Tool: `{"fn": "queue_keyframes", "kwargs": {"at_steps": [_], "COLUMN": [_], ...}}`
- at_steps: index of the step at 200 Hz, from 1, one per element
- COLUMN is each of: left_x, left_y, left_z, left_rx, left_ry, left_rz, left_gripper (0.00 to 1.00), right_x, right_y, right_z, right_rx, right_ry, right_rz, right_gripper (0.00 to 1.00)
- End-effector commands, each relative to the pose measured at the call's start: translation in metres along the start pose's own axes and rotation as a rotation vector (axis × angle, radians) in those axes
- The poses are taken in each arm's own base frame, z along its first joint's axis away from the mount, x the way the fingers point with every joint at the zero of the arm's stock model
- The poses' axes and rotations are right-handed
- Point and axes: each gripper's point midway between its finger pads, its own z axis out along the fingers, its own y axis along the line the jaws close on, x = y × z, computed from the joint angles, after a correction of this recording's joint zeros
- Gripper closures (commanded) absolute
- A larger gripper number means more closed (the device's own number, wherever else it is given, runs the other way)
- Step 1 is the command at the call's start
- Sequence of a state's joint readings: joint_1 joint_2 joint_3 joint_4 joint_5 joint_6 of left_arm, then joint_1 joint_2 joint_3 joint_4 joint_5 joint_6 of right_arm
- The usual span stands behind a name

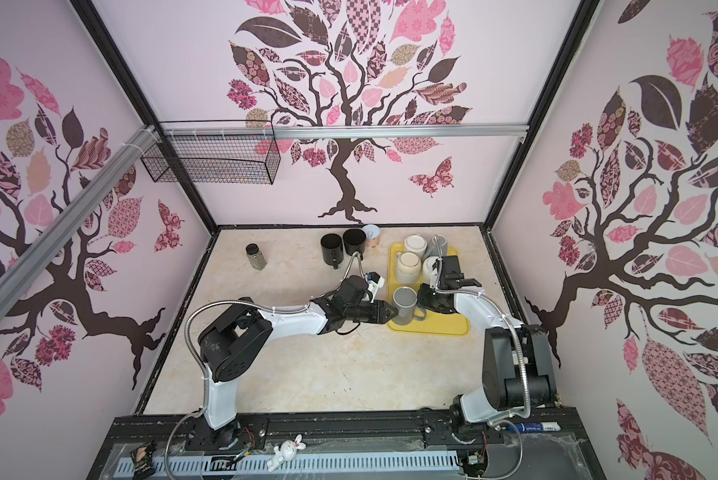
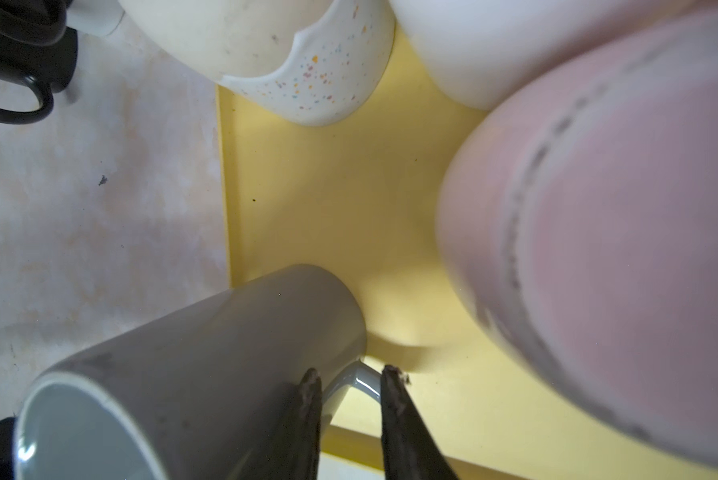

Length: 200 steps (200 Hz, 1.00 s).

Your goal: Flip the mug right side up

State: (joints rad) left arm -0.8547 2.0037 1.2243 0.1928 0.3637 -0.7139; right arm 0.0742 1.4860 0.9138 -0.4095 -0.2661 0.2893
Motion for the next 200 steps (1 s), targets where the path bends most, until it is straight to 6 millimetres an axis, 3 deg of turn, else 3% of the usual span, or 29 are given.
{"fn": "queue_keyframes", "kwargs": {"at_steps": [1,70,104,148,176,200], "left_x": [-0.032,-0.053,-0.060,-0.063,-0.065,-0.070], "left_y": [-0.024,-0.018,-0.009,0.008,0.020,0.021], "left_z": [0.008,0.021,0.021,0.000,-0.028,-0.048], "left_rx": [0.055,0.038,0.007,-0.148,-0.267,-0.323], "left_ry": [-0.074,-0.108,-0.108,-0.124,-0.154,-0.191], "left_rz": [0.059,0.067,0.071,0.112,0.153,0.203], "left_gripper": [0.62,0.62,0.60,0.49,0.45,0.44], "right_x": [0.016,0.032,0.036,0.037,0.043,0.042], "right_y": [0.024,0.031,0.043,0.071,0.091,0.092], "right_z": [-0.011,-0.004,0.001,0.010,0.015,0.012], "right_rx": [-0.119,-0.194,-0.263,-0.326,-0.368,-0.367], "right_ry": [0.029,0.067,0.086,0.096,0.113,0.097], "right_rz": [-0.008,0.003,0.015,-0.016,-0.045,-0.054], "right_gripper": [0.74,0.76,0.76,0.76,0.76,0.76]}}
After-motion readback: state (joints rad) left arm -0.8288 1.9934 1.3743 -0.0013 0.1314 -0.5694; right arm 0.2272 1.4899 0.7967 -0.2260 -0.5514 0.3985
